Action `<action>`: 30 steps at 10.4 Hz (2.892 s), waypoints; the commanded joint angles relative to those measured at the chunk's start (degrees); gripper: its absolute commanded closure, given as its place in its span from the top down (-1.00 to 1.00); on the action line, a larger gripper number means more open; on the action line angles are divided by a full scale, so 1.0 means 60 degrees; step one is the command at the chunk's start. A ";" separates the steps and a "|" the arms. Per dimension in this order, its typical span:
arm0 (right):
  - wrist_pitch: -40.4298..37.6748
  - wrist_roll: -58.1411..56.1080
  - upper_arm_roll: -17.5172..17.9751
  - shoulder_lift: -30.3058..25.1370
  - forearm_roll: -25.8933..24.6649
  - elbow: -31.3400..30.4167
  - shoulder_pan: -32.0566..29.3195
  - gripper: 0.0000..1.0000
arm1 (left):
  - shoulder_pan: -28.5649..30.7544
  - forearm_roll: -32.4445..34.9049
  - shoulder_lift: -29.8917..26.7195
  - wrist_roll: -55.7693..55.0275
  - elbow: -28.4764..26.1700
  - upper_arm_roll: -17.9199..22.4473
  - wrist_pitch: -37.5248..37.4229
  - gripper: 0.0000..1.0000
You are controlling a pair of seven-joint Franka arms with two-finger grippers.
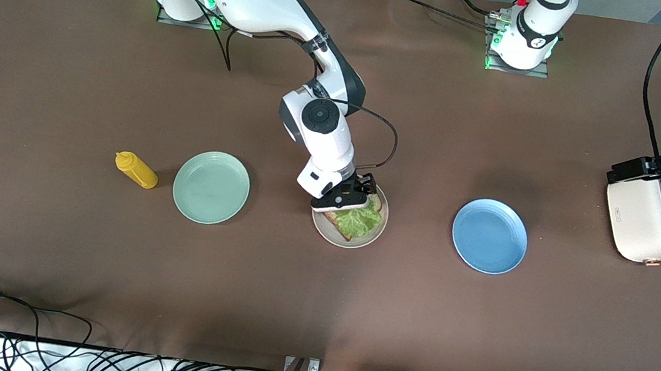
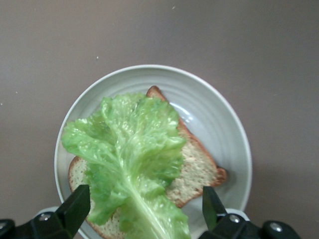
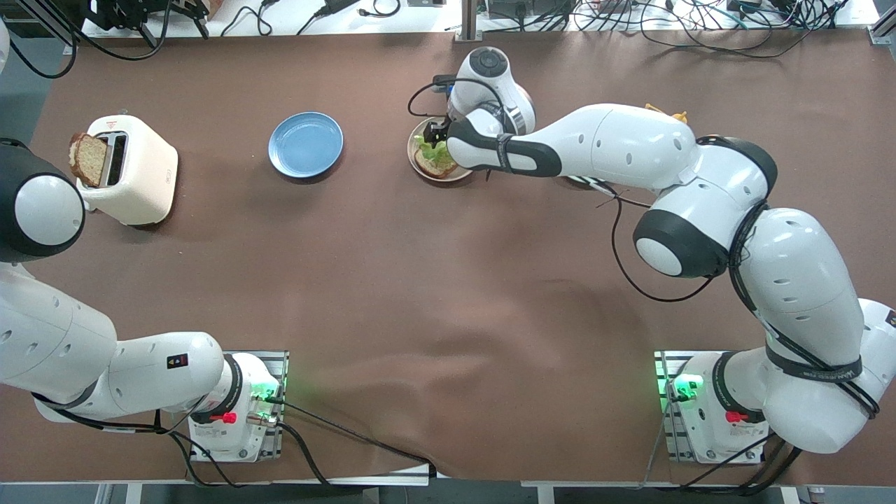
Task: Make sandwich on beige plate with both arms
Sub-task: 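Open the right gripper to drop the lettuce onto the toast, then move the right gripper to the yellow mustard bottle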
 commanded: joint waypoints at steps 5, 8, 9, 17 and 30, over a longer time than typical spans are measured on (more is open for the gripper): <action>-0.2160 -0.1336 -0.0224 -0.1817 -0.0007 -0.0568 -0.0907 1.00 | 0.0007 -0.0207 -0.0037 0.0109 0.0031 0.0026 -0.0011 1.00; -0.2737 -0.3587 -0.0106 -0.2841 0.0486 -0.1340 -0.1625 1.00 | 0.0065 -0.0119 -0.0037 0.0123 0.0031 0.0069 0.0004 1.00; -0.2752 -0.4757 -0.0106 -0.3208 0.1085 -0.1780 -0.1859 1.00 | 0.0153 -0.0090 -0.0008 0.0123 0.0017 0.0113 0.0004 1.00; -0.3935 -1.2346 -0.0077 -0.6021 0.1340 -0.4814 -0.4699 1.00 | 0.1265 0.0819 0.0725 0.0473 0.0031 0.0128 0.0034 1.00; -0.7117 -2.4818 -0.0868 -0.3875 0.5072 -0.4862 -0.9595 1.00 | 0.3757 0.1961 0.1324 0.3404 -0.0042 0.0172 0.0735 1.00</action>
